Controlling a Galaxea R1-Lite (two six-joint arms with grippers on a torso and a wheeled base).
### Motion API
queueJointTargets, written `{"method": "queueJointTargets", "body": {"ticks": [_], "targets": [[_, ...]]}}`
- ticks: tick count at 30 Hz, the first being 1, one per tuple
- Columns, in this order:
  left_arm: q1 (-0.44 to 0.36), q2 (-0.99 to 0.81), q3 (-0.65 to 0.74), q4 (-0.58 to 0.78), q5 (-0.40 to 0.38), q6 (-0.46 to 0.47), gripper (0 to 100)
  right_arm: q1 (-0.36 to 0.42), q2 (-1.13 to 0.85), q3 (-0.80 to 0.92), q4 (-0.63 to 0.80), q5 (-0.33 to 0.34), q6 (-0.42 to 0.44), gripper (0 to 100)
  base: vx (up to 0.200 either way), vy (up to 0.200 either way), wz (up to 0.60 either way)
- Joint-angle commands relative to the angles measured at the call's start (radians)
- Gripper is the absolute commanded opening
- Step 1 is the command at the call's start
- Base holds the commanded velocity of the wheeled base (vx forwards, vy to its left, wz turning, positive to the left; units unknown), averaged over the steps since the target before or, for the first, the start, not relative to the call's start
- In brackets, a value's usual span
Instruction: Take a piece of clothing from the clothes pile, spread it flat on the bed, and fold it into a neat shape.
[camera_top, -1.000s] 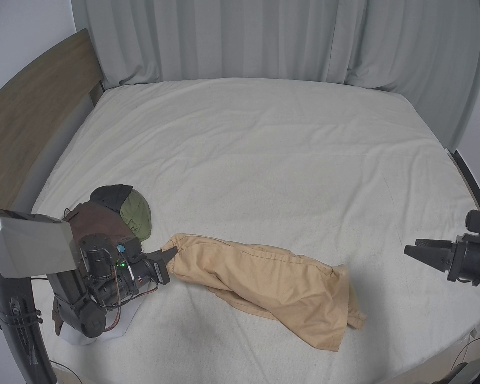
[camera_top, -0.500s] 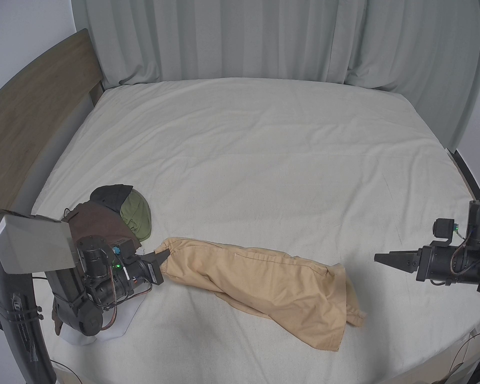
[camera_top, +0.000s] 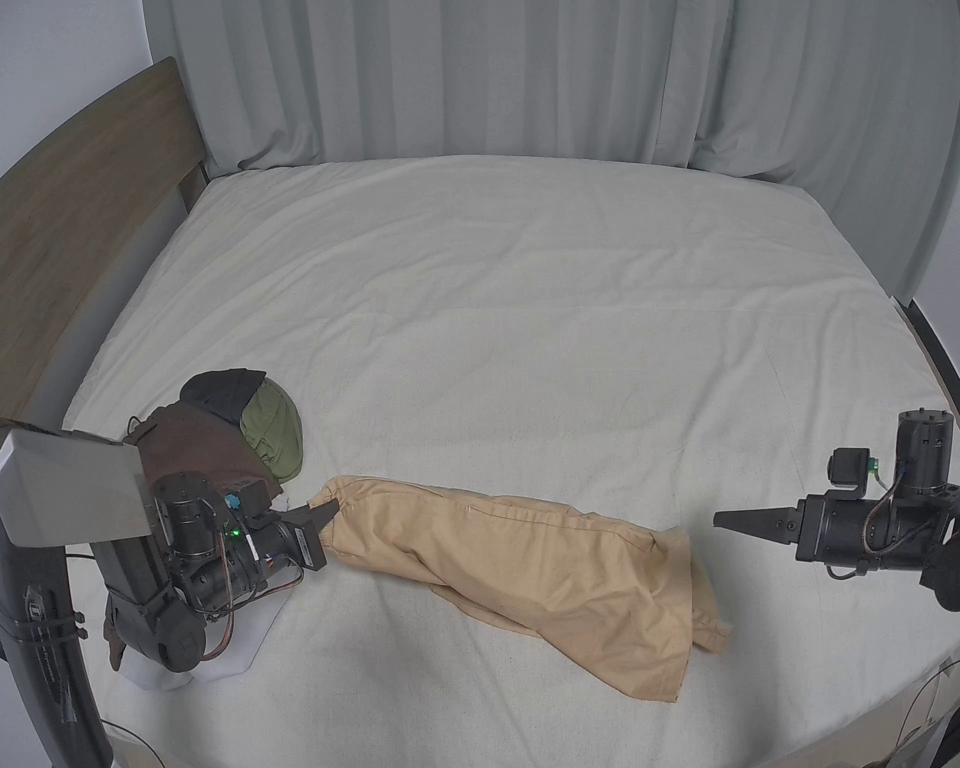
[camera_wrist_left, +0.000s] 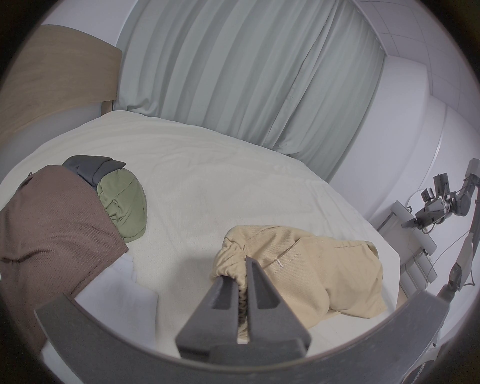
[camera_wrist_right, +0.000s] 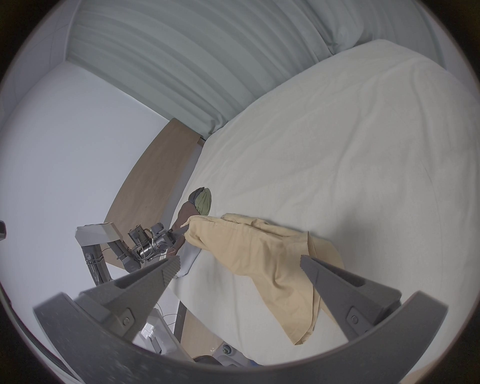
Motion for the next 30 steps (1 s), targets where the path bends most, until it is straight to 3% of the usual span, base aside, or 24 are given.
{"method": "queueJointTargets", "body": {"ticks": [1, 19, 30], "targets": [[0.0, 0.001, -0.001, -0.001, -0.002, -0.002, 0, 0.004, 0.064, -0.003, -0.024, 0.0, 0.002, 100, 0.0, 0.0, 0.0], [0.0, 0.001, -0.005, -0.001, -0.003, -0.004, 0, 0.01, 0.252, 0.011, -0.21, 0.002, 0.081, 100, 0.0, 0.0, 0.0], [-0.002, 0.001, -0.004, -0.001, -0.003, -0.004, 0, 0.013, 0.357, 0.022, -0.309, 0.002, 0.083, 100, 0.0, 0.0, 0.0]]}}
